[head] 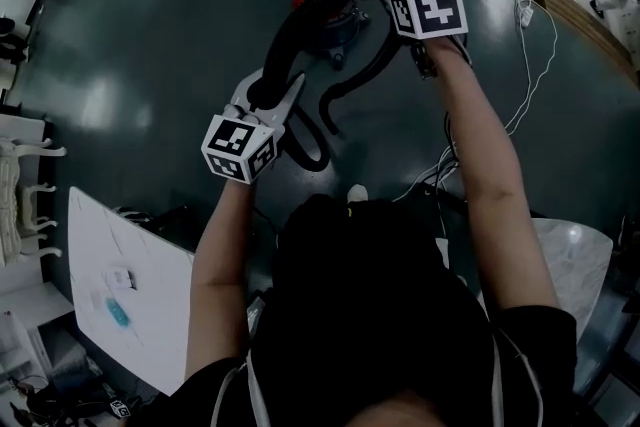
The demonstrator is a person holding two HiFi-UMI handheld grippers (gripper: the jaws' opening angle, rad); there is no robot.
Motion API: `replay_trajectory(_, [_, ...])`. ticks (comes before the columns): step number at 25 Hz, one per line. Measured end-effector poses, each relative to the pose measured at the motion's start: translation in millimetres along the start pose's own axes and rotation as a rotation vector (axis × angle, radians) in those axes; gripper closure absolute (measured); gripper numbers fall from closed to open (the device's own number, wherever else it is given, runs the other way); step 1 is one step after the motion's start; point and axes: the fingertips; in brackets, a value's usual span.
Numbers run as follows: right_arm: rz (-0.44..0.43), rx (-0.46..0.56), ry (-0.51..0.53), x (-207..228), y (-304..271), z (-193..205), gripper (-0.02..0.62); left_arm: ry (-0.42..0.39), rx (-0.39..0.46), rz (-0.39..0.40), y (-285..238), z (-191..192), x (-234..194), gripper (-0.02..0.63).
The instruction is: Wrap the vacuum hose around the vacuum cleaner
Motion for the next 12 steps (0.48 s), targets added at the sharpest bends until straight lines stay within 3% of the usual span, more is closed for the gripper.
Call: replay_trajectory(12, [0.028, -0.045, -0.079, 9, -34, 7, 0.440, -0.060, 0.024, -0.104, -39, -35, -73, 0.494])
Point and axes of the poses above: the fingertips, and each gripper's own axes: y backward along the fingers, x to its right, z out of its underside, and after that the axes turned 1 degree about y, right-handed
